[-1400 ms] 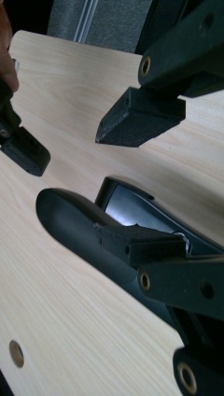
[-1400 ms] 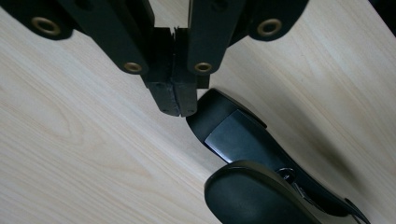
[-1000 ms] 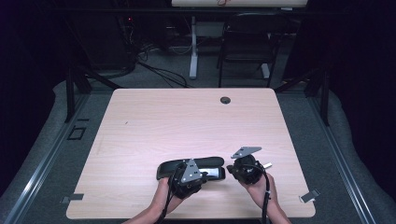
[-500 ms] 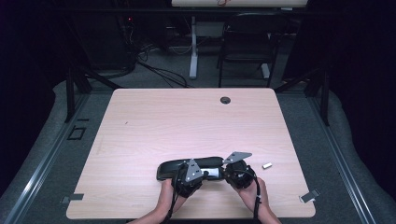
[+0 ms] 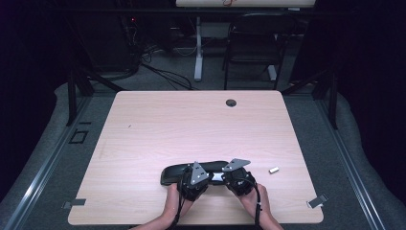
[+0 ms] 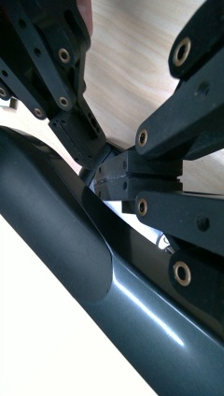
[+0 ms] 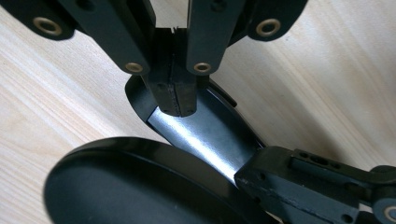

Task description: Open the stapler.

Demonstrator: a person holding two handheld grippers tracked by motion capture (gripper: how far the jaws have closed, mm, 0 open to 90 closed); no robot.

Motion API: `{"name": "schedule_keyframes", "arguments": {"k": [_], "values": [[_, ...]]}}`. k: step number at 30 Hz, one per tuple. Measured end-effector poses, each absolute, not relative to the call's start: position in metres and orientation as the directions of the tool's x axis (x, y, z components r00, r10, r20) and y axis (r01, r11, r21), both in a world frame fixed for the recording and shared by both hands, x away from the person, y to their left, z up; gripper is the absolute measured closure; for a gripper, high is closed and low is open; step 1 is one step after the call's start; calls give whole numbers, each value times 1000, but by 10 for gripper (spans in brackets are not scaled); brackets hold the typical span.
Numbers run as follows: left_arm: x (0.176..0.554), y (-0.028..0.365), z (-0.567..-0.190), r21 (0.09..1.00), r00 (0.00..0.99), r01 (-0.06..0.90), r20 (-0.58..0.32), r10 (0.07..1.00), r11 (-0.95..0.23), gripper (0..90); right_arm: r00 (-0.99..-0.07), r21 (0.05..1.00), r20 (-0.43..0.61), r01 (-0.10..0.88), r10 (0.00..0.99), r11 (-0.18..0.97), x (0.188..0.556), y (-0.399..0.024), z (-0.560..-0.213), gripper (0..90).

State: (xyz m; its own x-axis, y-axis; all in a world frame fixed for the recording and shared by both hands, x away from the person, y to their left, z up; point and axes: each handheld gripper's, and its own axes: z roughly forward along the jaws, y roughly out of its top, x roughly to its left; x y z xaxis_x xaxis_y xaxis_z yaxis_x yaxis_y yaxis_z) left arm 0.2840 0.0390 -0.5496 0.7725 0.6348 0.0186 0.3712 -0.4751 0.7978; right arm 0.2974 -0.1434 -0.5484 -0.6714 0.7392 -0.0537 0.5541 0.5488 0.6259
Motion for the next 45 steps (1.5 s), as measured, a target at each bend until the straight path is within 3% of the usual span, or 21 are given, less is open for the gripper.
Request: {"name": "schedule_keyframes", "arguments": {"k": [9,13,17,25,45], "values": [[286,38,-553,804,762,386,-1,648,-453,900,-672,628,-69,545,737,555,299,-140,-556,897],[288,38,-555,806,765,384,-5,644,-450,900,-643,633,-59,568,764,527,300,-142,-556,801],[289,40,-555,805,765,388,-10,644,-449,900,-626,641,-16,592,780,488,301,-145,-557,799],[290,40,-556,811,764,390,-21,645,-436,900,-629,671,-58,550,775,497,293,-138,-561,899],[291,40,-559,804,754,400,-15,657,-440,900,-628,668,-31,566,777,484,295,-139,-560,900]]}}
